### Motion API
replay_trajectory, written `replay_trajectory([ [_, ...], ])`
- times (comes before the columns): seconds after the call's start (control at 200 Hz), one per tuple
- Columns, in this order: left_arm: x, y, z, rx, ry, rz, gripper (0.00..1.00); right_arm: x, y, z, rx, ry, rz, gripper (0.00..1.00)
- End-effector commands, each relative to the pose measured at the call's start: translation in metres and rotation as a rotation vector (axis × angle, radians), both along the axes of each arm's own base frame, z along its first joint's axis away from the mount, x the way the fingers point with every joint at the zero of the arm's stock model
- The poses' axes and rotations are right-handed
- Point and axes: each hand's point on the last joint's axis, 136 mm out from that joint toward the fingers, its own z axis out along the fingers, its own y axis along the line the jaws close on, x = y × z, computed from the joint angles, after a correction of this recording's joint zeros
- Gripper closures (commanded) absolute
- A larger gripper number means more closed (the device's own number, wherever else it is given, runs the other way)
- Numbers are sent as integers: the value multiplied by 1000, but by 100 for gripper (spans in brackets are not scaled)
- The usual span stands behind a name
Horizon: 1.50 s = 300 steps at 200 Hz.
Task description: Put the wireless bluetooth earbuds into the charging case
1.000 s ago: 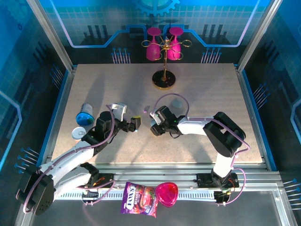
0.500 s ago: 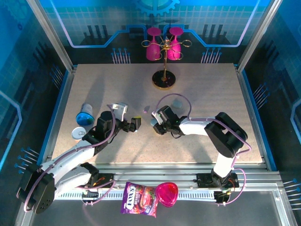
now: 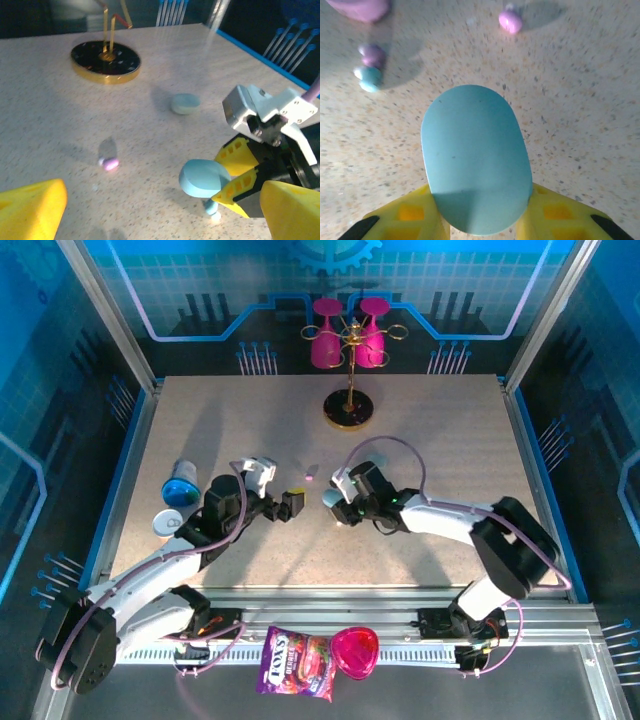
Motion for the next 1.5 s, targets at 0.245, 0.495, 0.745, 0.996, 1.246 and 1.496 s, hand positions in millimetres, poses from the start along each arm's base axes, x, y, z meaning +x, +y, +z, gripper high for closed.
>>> replay_trajectory([
  [0.245, -59, -67, 58, -88, -209, -566, 1, -57, -23, 107, 182, -48, 208, 72],
  [0.495, -92, -87, 81, -163, -244, -808, 1, -102, -18, 177, 327, -80, 374, 72],
  [0.745, -113, -102, 84, -189, -207, -940, 8, -120, -2, 204, 367, -103, 473, 73],
  [0.996, -115, -102, 92, -236, -195, -945, 20, -122, 8, 201, 338, -90, 511, 74],
  [1.246, -116, -103, 94, -239, -198, -953, 35, -122, 8, 198, 330, -70, 509, 74],
  [1.496, -116, -104, 95, -244, -191, -958, 45, -123, 8, 196, 322, -56, 505, 75],
])
